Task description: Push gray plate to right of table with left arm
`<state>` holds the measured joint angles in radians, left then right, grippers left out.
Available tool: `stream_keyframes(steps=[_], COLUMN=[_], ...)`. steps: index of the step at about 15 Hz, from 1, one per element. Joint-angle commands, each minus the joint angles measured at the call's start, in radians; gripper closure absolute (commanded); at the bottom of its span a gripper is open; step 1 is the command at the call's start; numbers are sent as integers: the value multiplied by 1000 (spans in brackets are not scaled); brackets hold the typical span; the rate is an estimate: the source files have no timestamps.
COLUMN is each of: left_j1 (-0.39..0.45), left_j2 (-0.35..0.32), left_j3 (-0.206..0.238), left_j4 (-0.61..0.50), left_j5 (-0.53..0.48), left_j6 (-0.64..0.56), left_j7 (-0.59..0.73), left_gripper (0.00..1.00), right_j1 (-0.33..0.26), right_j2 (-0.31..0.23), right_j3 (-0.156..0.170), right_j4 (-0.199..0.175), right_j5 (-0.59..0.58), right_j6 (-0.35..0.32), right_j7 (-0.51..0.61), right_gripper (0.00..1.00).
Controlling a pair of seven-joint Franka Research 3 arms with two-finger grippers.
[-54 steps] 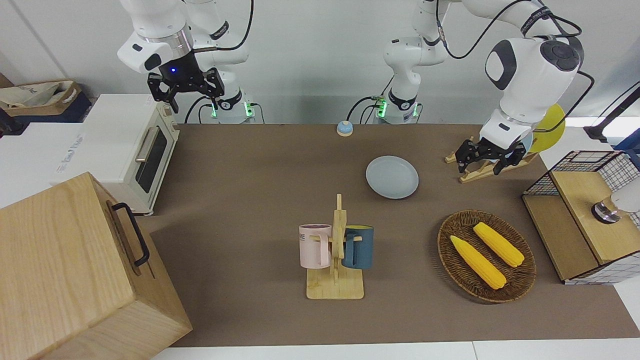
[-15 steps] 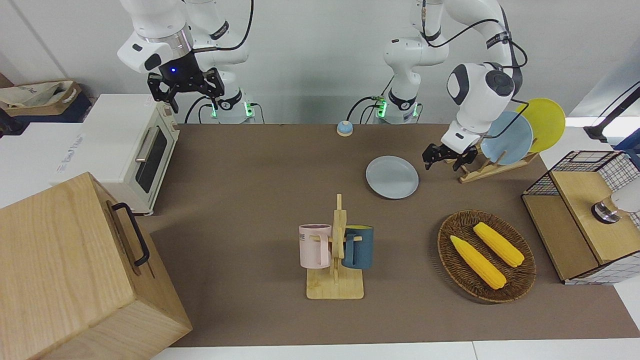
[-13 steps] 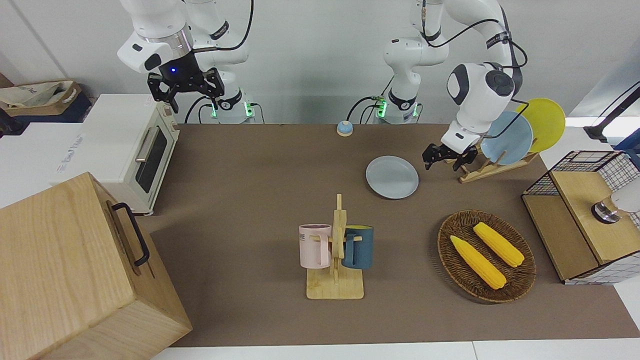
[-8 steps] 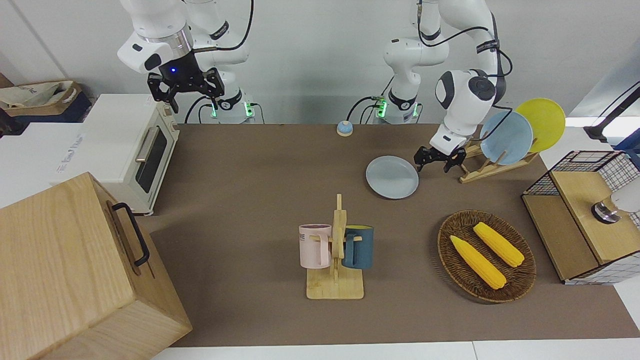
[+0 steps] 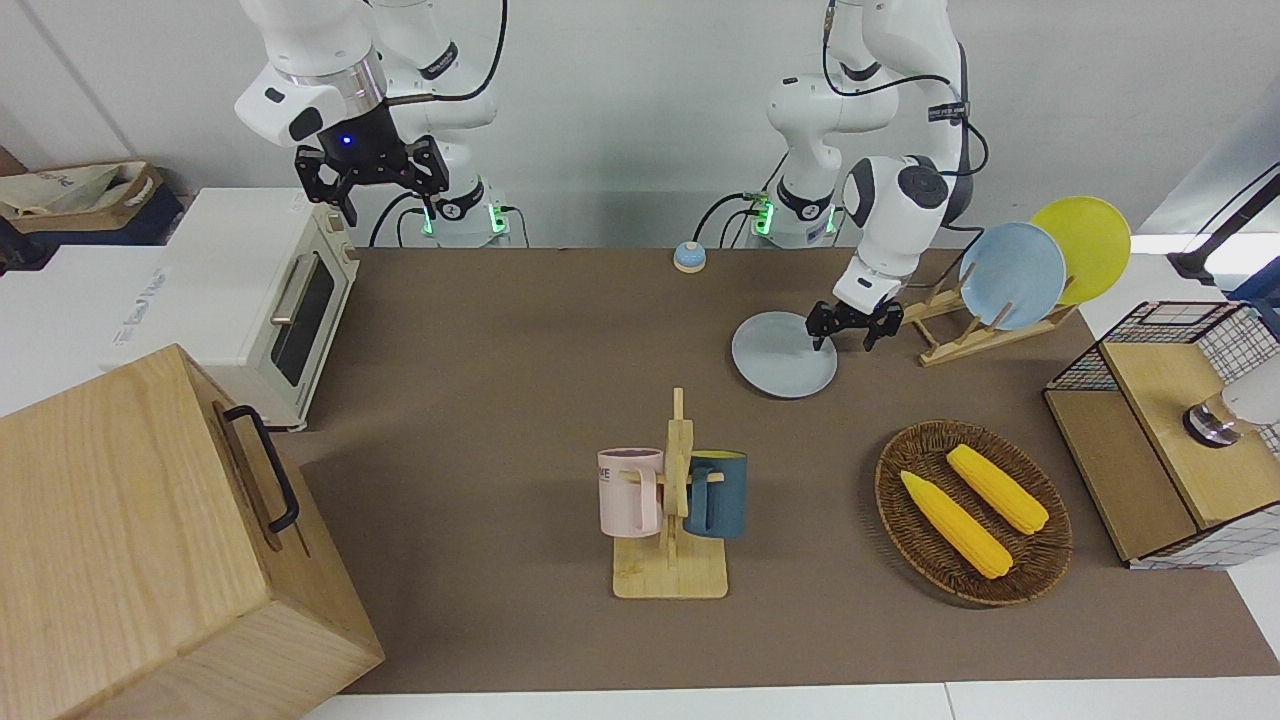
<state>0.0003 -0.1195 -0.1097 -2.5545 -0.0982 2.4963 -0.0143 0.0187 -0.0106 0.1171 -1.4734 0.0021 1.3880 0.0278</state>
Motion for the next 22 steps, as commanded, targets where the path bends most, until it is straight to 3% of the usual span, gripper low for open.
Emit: stream_keyframes(steps=[1, 12, 14, 16, 19, 22], left_j1=[-17, -37, -39, -39, -39, -48], left_j2=[-9, 29, 34, 35, 40, 41], left_j3=[8, -5, -5, -5, -5, -5], left_j4=[-42, -47, -47, -47, -47, -47], left_j5=[-12, -12, -12, -12, -11, -11], left_j6=[58, 93, 95, 96, 96, 96], left_j7=[-18, -35, -49, -52, -52, -53], left_gripper=[9, 69, 236, 587, 999, 1000], right_j1=[-20, -20, -20, -20, -20, -20], right_j2=[-6, -6, -6, -6, -6, -6], right_j3=[15, 13, 13, 13, 13, 15], right_j4=[4, 4, 4, 4, 4, 4], right_j5=[10, 10, 10, 10, 10, 10], right_j6=[-12, -12, -12, -14, -12, -12], right_j7=[1, 1, 1, 0, 1, 0], right_gripper=[17, 17, 17, 17, 17, 17])
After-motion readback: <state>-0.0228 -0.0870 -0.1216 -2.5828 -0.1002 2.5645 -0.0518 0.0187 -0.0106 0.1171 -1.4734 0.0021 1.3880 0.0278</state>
